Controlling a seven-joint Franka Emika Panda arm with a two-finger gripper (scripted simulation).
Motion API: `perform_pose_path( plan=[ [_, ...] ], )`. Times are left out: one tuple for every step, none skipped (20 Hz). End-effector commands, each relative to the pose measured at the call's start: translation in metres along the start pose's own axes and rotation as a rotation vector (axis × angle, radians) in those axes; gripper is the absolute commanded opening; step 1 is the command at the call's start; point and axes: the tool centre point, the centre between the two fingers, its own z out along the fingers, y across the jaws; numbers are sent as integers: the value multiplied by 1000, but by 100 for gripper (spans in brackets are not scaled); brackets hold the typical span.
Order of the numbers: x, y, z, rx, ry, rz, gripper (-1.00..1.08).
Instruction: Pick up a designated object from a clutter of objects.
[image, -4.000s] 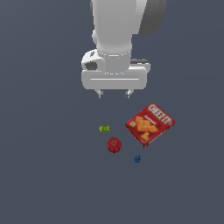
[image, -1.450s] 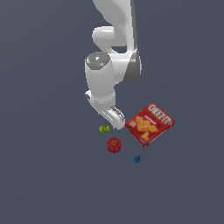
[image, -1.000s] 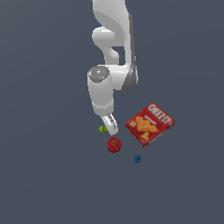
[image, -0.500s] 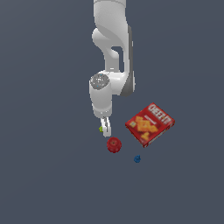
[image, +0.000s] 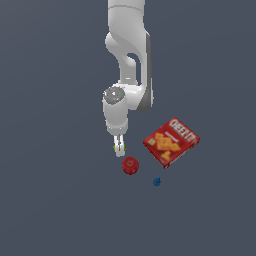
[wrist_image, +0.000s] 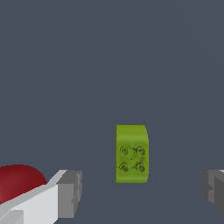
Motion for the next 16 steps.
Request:
perform_pose_path(
  plan=[
    [0, 0, 0, 0, 0, 0, 100],
    [0, 0, 1, 0, 0, 0, 100],
    [0, 0, 2, 0, 0, 0, 100],
    [0, 0, 4, 0, 0, 1, 100],
    [0, 0, 7, 0, 0, 1, 100],
    [0, 0, 10, 0, 0, 2, 100],
    [0, 0, 14, 0, 0, 2, 100],
    [0, 1, 18, 0, 0, 3, 100],
    [0, 1, 22, 0, 0, 3, 100],
    [0, 1, 27, 0, 0, 3, 100],
    [0, 1, 32, 0, 0, 4, 100],
    [0, 1, 36, 0, 0, 4, 100],
    [0, 1, 39, 0, 0, 5, 100],
    [0, 1, 42, 0, 0, 5, 100],
    [0, 1, 45, 0, 0, 6, 100],
    [0, 1, 47, 0, 0, 6, 100]
  ],
)
